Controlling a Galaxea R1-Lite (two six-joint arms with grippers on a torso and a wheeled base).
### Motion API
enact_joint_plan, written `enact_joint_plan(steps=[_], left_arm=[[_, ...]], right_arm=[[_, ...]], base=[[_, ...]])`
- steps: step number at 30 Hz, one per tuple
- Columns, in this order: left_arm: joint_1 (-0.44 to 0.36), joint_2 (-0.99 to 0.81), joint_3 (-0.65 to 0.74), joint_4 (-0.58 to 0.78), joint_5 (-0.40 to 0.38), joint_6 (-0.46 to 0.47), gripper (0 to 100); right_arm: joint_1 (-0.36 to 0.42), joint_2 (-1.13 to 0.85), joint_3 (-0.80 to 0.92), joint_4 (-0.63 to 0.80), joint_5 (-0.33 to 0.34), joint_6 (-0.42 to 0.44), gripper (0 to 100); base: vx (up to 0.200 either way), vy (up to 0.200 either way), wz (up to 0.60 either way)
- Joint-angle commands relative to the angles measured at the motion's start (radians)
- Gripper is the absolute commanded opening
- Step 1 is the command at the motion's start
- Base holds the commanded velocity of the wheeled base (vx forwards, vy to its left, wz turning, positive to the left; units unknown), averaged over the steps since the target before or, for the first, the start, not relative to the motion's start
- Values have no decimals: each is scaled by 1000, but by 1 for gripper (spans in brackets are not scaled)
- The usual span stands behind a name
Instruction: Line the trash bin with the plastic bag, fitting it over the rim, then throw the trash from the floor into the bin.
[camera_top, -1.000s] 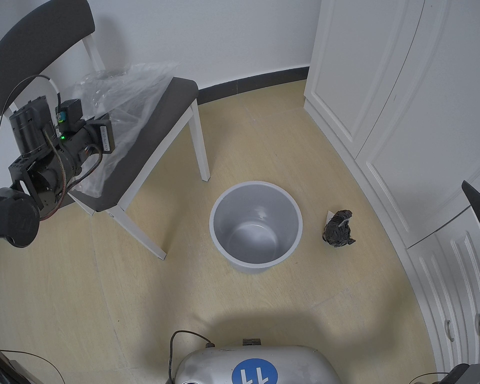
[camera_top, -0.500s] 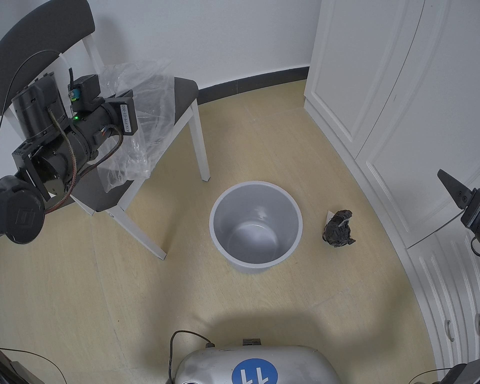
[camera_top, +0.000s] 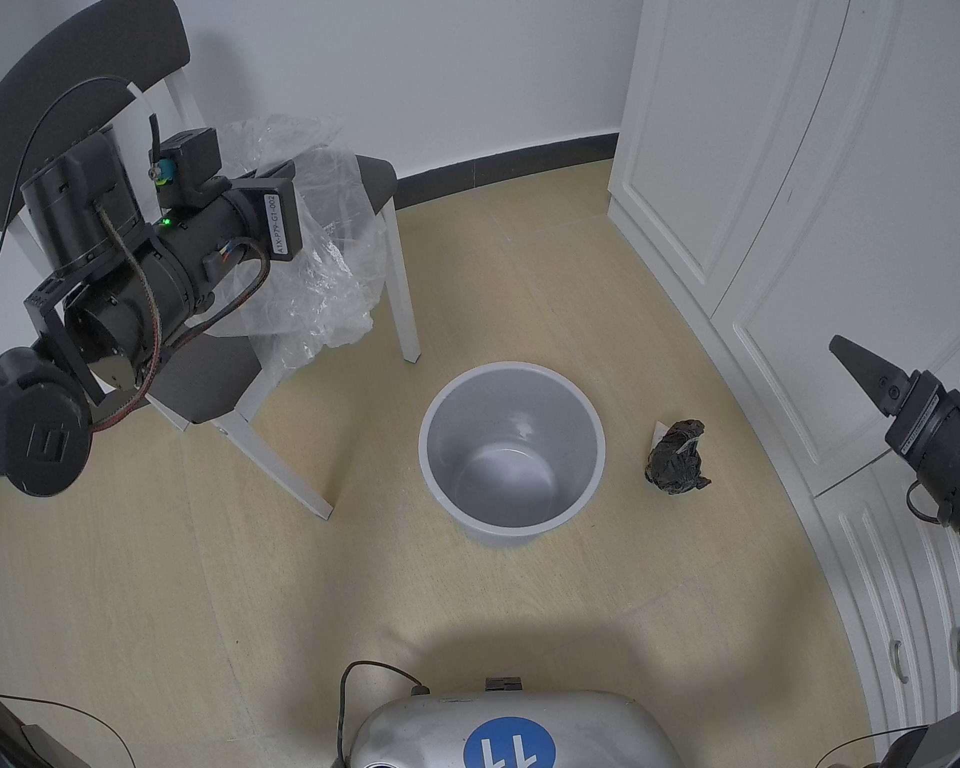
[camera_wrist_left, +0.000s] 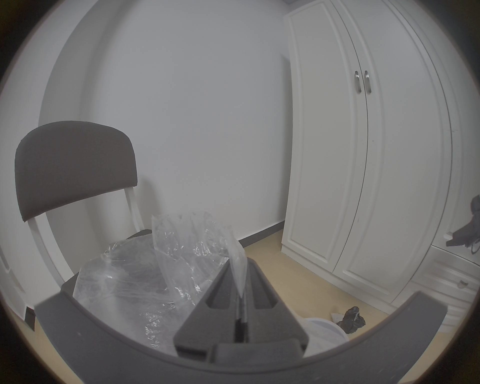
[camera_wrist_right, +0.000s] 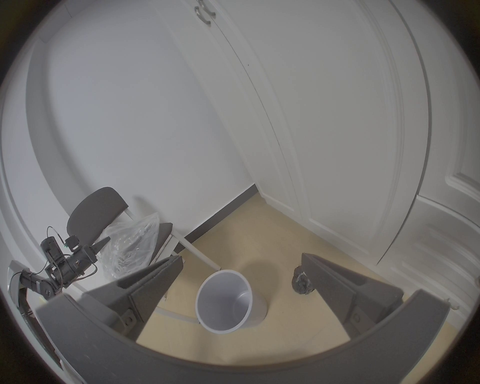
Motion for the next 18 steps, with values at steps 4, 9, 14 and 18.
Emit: enact_joint_plan(steps=[4, 9, 14, 18], left_arm=[[-19, -30, -38, 41, -3, 19, 0], [-67, -57, -36, 77, 2, 19, 0], [-87, -71, -42, 81, 5, 20, 0], [-107, -79, -33, 81, 5, 20, 0]], right_arm=[[97, 69, -174, 52, -52, -9, 100], [94, 144, -352, 208, -93, -3, 100], [92, 164, -411, 313, -98, 172, 100], [86, 221, -464, 421, -96, 241, 100]], base=[[0, 0, 0], [0, 0, 0], [0, 0, 0], [0, 0, 0]])
